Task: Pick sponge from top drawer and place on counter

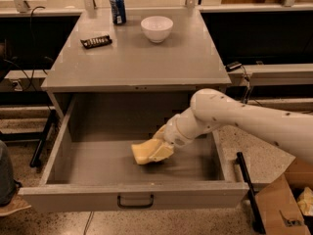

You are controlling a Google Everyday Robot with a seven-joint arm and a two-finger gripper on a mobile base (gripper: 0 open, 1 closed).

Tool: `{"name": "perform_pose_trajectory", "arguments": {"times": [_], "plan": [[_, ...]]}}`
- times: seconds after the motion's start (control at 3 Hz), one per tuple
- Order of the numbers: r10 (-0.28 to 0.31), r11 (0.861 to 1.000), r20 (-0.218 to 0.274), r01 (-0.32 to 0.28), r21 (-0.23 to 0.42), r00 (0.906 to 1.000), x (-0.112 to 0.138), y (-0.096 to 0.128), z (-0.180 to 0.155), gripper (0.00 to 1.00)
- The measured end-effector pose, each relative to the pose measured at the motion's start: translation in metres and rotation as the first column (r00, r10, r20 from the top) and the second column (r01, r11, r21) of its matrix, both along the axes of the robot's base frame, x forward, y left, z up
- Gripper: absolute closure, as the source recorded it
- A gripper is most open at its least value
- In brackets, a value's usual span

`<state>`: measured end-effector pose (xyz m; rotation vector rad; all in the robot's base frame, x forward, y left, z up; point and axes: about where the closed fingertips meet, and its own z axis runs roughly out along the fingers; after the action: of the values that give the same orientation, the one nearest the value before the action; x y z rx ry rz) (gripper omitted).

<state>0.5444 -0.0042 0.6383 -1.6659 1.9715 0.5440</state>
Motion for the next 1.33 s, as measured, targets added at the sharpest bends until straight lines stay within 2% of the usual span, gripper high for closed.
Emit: {"name": "perform_pose_trajectory", "arguments": {"times": [0.33, 0.67, 1.0, 1.33], "plan": [[-0.011, 0.999, 0.095, 0.006, 0.05, 0.9954, -0.012, -0.034, 0.064, 1.0], [-0.029, 0.999, 0.2, 0.024, 0.03, 0.9793, -0.025, -0.078, 0.137, 1.0], [-0.029, 0.999, 0.2, 0.023, 0.03, 0.9795, -0.025, -0.078, 0.136, 1.0], [-0.03, 0.999, 0.23, 0.02, 0.042, 0.9727, -0.01, -0.077, 0.149, 1.0]]}}
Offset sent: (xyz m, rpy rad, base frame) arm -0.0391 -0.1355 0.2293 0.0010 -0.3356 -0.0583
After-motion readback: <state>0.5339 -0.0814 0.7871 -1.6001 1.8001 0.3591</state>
